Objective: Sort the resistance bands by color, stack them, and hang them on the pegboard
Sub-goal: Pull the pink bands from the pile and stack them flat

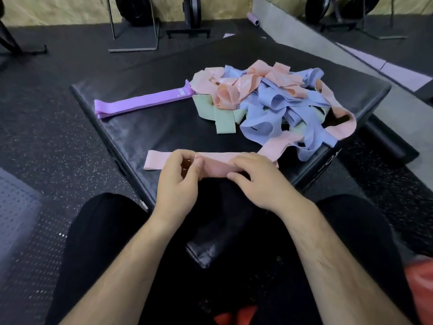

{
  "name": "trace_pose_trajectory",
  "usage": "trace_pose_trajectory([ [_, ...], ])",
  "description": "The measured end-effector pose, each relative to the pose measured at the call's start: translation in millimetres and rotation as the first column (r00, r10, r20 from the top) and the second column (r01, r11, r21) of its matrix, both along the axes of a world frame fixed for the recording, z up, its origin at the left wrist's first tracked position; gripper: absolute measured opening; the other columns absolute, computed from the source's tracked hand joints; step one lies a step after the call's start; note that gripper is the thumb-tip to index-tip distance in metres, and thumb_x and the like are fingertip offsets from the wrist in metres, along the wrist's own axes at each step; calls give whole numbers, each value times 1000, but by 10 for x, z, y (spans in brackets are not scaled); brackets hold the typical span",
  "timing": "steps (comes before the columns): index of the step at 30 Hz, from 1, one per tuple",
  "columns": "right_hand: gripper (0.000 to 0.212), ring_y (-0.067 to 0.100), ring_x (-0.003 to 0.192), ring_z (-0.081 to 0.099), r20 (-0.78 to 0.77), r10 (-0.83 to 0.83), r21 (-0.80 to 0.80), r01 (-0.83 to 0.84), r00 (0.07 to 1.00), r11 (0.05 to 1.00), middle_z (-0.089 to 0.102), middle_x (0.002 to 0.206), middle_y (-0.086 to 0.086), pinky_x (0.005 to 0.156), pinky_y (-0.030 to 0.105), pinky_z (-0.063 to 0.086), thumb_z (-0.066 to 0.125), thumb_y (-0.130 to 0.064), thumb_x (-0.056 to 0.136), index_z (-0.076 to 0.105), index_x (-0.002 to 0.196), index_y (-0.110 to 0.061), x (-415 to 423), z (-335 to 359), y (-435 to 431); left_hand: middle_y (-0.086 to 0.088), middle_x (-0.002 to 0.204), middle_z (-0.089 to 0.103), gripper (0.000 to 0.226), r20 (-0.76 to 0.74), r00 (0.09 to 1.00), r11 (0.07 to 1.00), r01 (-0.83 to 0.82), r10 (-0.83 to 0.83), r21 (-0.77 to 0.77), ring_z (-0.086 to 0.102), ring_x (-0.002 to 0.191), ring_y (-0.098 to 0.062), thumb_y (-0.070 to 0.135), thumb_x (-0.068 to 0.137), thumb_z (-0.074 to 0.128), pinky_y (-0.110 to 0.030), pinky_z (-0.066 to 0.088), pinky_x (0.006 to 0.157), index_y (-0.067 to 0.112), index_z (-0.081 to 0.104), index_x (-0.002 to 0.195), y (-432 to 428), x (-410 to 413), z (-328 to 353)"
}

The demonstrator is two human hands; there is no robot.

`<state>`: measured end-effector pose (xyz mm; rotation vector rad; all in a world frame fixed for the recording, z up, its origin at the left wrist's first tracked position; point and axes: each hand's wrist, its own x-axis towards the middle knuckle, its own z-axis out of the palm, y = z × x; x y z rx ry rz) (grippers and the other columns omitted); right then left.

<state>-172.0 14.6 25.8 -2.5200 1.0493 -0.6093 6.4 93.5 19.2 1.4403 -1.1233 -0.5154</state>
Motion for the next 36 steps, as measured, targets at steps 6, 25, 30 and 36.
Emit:
trace_pose_trajectory([
  [6, 8, 16, 84, 48, -18, -68, -57, 67, 997, 996, 54, 83, -11, 82, 34, 39, 65, -27, 95, 68, 95, -19, -133, 29, -121, 18, 78, 61, 20, -61, 998, 1000, -22, 22, 2, 55, 71, -4, 13, 102, 58, -28, 49, 72, 27, 59, 88, -14, 17, 27],
  [25, 8, 4, 88, 57, 293, -431, 169, 398, 853, 902, 68, 95, -17, 76, 6, 41, 69, -24, 93, 66, 96, -31, -625, 292, -278, 10, 87, 69, 5, -93, 907, 908, -416, 411, -39, 62, 78, -11, 30, 95, 65, -34, 54, 79, 29, 69, 91, -93, 836, 52],
  [30, 16, 1, 92, 62, 462, -417, 170, 383, 782, 908, 66, 96, -20, 82, 7, 45, 68, -21, 95, 66, 105, -33, -566, 367, -212, 8, 94, 73, 9, -117, 904, 909, -416, 410, -30, 64, 83, -2, 28, 96, 67, -22, 53, 80, 23, 74, 100, -99, 858, 57],
  [36, 27, 11, 69, 56, 308, -434, 363, 317, 846, 876, 63, 79, -6, 73, 18, 48, 71, -16, 89, 62, 104, -36, -548, 314, -177, 12, 89, 71, 10, -3, 906, 906, -422, 422, 47, 60, 74, 10, 25, 95, 69, -11, 49, 75, 20, 74, 102, -96, 960, 20],
])
